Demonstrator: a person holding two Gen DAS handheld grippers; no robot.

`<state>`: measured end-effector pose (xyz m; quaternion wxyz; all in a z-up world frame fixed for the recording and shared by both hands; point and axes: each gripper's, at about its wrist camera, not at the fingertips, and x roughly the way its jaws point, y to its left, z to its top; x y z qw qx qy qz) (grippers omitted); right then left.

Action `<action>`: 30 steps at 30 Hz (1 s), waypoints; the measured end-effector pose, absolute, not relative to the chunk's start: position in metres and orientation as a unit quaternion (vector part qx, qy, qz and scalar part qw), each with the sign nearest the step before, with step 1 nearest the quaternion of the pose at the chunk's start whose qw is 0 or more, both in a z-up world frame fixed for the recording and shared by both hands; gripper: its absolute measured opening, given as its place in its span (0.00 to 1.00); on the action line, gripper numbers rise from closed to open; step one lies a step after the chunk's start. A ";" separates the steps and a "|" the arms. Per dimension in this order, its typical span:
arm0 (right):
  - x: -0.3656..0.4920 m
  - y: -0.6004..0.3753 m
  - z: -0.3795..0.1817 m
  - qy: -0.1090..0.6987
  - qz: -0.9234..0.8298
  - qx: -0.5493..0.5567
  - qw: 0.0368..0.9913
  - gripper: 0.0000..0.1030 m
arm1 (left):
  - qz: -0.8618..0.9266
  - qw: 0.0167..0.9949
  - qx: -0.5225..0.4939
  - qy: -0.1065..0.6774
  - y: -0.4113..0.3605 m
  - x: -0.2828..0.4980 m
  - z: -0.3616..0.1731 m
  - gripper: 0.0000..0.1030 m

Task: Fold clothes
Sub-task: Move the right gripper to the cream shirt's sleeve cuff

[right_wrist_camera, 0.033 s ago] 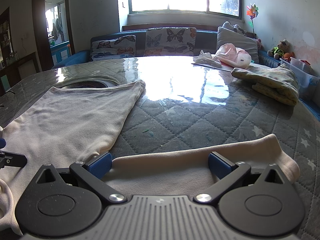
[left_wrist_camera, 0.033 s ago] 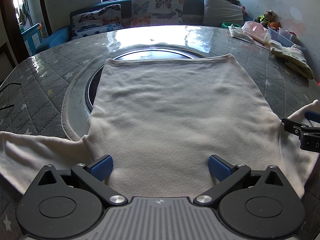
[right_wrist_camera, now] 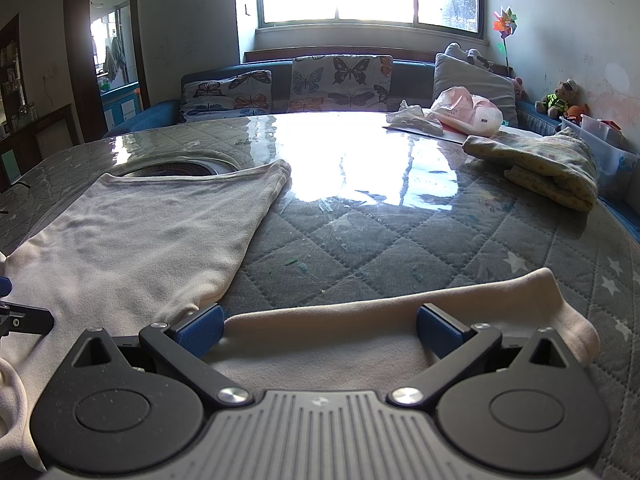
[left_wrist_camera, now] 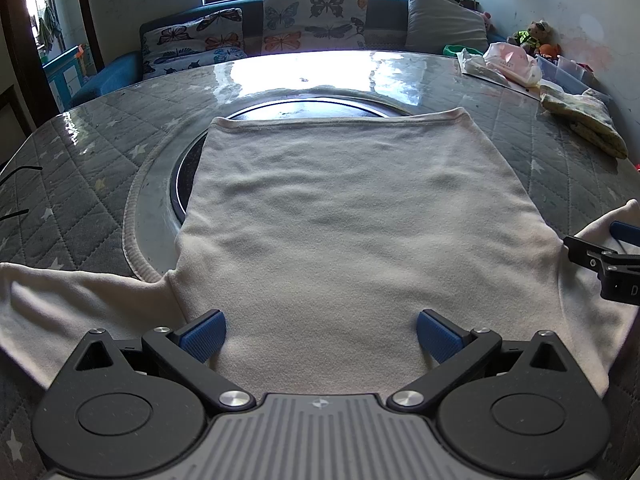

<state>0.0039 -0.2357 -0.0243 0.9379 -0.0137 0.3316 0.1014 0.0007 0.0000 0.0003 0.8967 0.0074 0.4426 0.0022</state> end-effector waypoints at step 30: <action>0.003 -0.235 -0.019 0.327 0.094 -0.009 0.940 1.00 | 0.007 0.898 0.015 0.440 -0.001 0.002 0.004 1.00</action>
